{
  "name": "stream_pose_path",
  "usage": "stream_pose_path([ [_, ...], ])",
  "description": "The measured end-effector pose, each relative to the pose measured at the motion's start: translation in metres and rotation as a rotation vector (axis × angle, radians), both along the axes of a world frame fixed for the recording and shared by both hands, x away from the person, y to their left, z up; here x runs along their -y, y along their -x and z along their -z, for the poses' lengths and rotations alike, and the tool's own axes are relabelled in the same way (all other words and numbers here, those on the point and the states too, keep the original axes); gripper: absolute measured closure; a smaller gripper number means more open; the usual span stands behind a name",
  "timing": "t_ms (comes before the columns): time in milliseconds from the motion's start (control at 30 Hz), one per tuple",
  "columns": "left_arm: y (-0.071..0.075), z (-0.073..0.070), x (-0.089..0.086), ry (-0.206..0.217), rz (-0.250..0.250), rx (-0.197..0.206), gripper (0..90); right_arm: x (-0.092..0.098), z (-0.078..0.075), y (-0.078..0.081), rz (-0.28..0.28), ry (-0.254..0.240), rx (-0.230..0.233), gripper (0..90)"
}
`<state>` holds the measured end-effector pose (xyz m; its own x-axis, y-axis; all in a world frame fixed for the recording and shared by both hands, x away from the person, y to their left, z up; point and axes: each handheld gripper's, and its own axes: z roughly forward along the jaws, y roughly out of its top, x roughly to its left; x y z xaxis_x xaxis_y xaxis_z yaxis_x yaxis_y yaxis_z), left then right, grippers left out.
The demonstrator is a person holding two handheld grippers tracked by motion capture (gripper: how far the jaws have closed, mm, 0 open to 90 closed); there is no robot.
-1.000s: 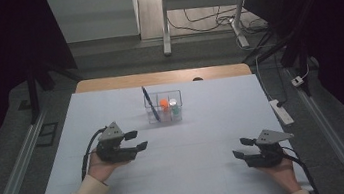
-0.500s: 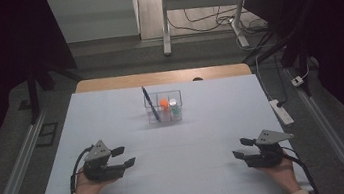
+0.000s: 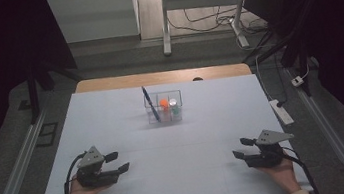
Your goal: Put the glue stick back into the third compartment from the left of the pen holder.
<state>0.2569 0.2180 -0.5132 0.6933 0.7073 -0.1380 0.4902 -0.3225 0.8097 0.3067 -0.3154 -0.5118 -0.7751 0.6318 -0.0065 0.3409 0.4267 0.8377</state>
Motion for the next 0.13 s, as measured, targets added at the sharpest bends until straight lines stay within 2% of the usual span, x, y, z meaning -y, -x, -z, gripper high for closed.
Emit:
stream_pose_path([
  [133, 0.0001, -0.0002, -0.0005, 0.002, -0.004, 0.004, 35.9, -0.0003, -0.001, 0.0008, 0.002, 0.009, 0.004, 40.1],
])
